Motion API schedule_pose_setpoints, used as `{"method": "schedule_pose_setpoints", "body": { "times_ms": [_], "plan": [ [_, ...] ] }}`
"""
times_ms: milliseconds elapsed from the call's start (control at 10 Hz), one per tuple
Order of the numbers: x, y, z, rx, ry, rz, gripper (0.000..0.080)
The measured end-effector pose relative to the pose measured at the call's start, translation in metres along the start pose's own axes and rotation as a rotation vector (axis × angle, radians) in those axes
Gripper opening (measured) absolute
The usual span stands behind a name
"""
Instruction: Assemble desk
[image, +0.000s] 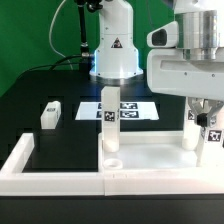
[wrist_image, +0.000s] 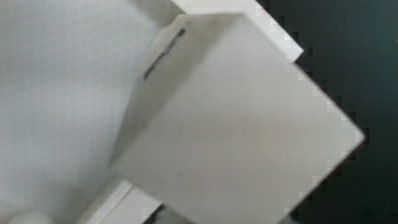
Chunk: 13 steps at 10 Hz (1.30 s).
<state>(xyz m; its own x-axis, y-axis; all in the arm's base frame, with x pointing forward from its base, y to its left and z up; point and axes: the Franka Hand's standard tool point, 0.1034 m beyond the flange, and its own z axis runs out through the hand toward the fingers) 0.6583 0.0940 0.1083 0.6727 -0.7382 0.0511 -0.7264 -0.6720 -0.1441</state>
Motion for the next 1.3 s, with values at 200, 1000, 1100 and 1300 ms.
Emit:
{"method": "schedule_pose_setpoints", "body": {
  "times_ms": [200,1000,1100,1300],
  "plan": [
    [0.004,-0.002,-0.006,-0.022,-0.006,-0.259,0.0004],
    [-0.017,0.0,-0.01,-0.113,-0.137,-0.513,0.0646],
    [-0.021,0.001,-0.004,-0.111,-0.129,-0.517,0.0646],
    [-0.033,0.006,0.005,-0.125,-0.129,-0.499,0.0648]
  ]
}}
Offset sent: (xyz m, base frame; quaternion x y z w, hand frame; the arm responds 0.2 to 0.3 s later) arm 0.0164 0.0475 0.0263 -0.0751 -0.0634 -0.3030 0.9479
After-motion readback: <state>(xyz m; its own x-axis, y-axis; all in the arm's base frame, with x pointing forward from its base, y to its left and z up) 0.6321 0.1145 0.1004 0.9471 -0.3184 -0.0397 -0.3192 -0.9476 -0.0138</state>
